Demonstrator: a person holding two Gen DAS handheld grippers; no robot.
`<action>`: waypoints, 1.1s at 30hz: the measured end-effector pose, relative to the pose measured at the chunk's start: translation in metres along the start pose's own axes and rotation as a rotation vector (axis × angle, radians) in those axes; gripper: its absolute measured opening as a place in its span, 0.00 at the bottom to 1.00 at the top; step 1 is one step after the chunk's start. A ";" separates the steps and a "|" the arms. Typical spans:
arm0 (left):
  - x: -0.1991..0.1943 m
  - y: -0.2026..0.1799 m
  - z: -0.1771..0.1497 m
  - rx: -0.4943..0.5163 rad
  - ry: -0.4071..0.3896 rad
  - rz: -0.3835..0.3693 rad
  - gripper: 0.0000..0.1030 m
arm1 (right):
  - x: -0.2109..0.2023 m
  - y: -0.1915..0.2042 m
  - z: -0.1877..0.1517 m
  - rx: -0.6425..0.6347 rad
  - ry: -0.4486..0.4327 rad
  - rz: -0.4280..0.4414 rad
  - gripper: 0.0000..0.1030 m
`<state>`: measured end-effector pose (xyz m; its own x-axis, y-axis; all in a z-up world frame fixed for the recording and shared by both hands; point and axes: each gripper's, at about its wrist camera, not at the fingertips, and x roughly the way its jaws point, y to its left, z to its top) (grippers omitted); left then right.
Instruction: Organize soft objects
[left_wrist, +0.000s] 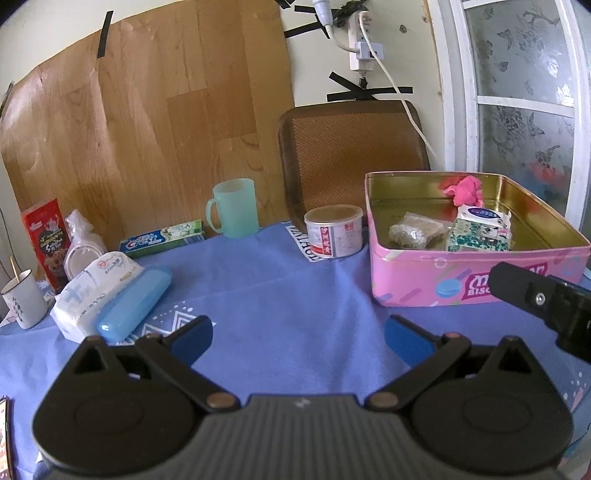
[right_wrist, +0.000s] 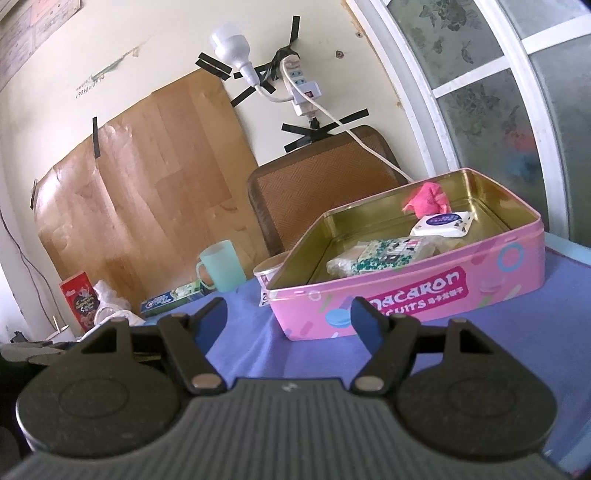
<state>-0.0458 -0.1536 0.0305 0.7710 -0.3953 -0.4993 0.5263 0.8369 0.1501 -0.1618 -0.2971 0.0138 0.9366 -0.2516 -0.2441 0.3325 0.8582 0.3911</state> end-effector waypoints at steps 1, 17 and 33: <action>0.000 0.000 0.000 0.001 0.002 -0.004 1.00 | 0.000 -0.001 0.000 0.001 0.000 0.000 0.74; 0.000 -0.008 -0.004 0.034 0.023 -0.020 1.00 | -0.002 -0.003 -0.001 0.017 -0.001 -0.009 0.75; 0.002 -0.010 -0.006 0.041 0.041 -0.028 1.00 | -0.002 -0.004 -0.001 0.019 0.000 -0.009 0.75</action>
<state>-0.0513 -0.1604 0.0227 0.7407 -0.4019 -0.5383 0.5625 0.8091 0.1700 -0.1648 -0.2999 0.0120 0.9334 -0.2595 -0.2479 0.3432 0.8472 0.4055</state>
